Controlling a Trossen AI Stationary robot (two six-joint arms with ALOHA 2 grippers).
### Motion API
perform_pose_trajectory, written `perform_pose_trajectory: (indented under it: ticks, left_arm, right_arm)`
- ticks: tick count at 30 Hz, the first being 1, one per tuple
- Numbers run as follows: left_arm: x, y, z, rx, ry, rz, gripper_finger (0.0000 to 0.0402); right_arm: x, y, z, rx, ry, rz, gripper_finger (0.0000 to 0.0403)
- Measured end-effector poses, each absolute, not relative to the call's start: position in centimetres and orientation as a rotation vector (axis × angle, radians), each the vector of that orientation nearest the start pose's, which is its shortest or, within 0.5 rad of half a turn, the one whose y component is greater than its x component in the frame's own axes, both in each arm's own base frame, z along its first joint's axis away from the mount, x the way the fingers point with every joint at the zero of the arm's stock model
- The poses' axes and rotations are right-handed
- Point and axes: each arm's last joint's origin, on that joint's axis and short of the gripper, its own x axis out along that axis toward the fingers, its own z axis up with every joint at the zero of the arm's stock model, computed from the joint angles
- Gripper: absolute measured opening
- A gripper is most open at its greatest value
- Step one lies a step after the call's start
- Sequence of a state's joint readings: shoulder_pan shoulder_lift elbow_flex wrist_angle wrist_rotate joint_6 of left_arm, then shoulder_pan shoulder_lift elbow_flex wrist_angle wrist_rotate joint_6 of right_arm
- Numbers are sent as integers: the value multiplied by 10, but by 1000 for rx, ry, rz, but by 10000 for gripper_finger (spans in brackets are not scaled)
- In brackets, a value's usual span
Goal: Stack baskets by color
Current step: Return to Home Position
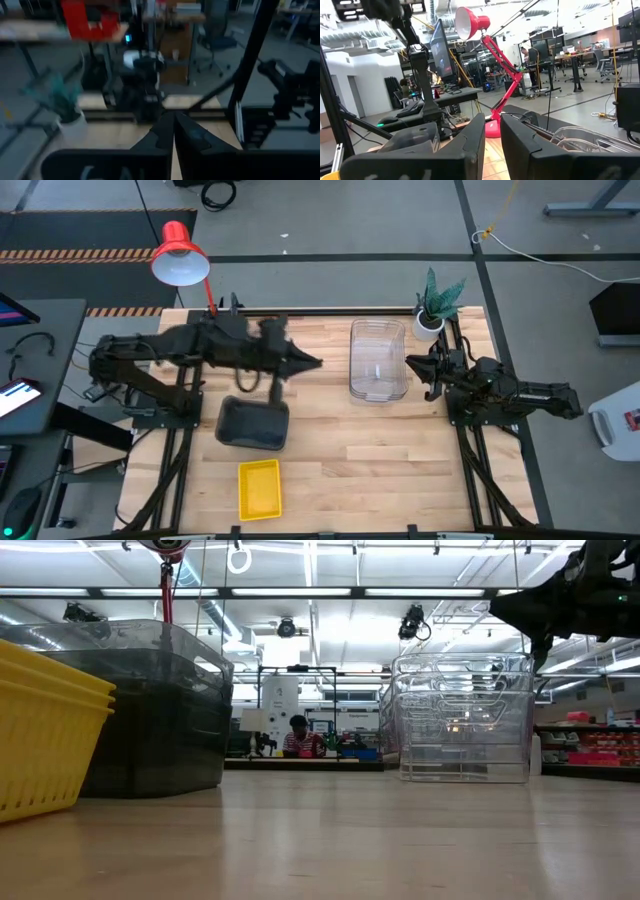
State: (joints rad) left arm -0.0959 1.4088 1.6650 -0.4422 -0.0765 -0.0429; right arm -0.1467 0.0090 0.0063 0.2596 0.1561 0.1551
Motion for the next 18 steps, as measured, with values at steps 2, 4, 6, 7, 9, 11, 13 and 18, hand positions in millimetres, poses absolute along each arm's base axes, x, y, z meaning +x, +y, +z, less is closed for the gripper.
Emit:
perform_pose_trajectory:
  ticks: [2,4,6,7,9,11,13,18]
  left_arm:
    - [280,-24,476,30,145,-16,16]
    - [270,-21,483,90,117,-8,18]
    - [264,-19,483,107,122,2,21]
    - [259,-19,481,108,132,1,23]
    - [247,-20,474,109,144,-5,27]
    - [230,-21,464,112,142,-14,30]
    - [217,-21,449,111,129,-23,31]
    - [182,-19,413,92,16,-30,25]
  right_arm:
    - [93,-18,190,154,-281,-280,66]
    - [93,-18,190,154,-281,-280,66]
    - [93,-18,190,154,-281,-280,66]
    - [93,-18,190,154,-281,-280,66]
    - [93,-18,190,154,-281,-280,66]
    - [93,-18,190,154,-280,-280,66]
    - [93,-18,190,154,-280,-280,66]
    - [93,-18,190,154,-281,-280,66]
